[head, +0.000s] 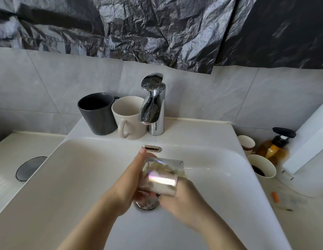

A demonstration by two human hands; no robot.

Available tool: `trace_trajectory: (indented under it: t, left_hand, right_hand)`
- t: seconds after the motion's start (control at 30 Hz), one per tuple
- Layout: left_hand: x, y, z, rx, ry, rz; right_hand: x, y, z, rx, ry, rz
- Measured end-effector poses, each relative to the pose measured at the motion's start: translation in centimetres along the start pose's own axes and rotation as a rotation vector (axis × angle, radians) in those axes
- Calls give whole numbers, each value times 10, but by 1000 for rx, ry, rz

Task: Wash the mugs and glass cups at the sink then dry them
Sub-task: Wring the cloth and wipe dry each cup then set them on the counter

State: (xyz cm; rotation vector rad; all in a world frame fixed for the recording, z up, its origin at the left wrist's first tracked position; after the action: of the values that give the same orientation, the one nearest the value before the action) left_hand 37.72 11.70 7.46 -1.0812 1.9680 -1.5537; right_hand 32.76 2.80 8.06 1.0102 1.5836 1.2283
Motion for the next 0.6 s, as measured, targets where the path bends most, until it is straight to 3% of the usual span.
trace_trajectory:
  t: [0.07, 0.13, 0.23, 0.3, 0.4, 0.47, 0.53, 0.6]
  left_hand:
    - [-4, 0, 2, 52, -103, 7]
    - [-7, -8, 0, 223, -177, 141]
    - [-2, -19, -3, 405, -117, 371]
    - [-1, -18, -3, 335, -49, 357]
    - [1, -3, -1, 58, 44, 62]
    - [-2, 2, 2, -13, -13, -17]
    - [-5, -3, 1, 107, -110, 73]
    - [-4, -20, -5, 333, -157, 331]
  right_hand:
    - [7, -3, 2, 36, 28, 10]
    - [10, -1, -1, 42, 110, 318]
    - [6, 5, -7, 8, 196, 751]
    - [2, 7, -7, -24, 190, 753]
    - [0, 0, -2, 5, 97, 304]
    - [3, -2, 1, 27, 65, 115]
    - [7, -4, 1, 33, 113, 271]
    - [8, -1, -4, 26, 196, 614]
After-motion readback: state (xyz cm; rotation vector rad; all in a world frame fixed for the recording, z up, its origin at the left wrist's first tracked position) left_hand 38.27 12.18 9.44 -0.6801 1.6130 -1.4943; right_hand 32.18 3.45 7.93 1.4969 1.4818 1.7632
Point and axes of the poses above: each hand's wrist, its own z-axis towards the middle knuckle, its own x-axis out of the palm, y = z × x, the point moved 7 cm from there along z, towards the middle knuckle, and after that the axes turned 12 degrees about y, right-handed, at the moved point
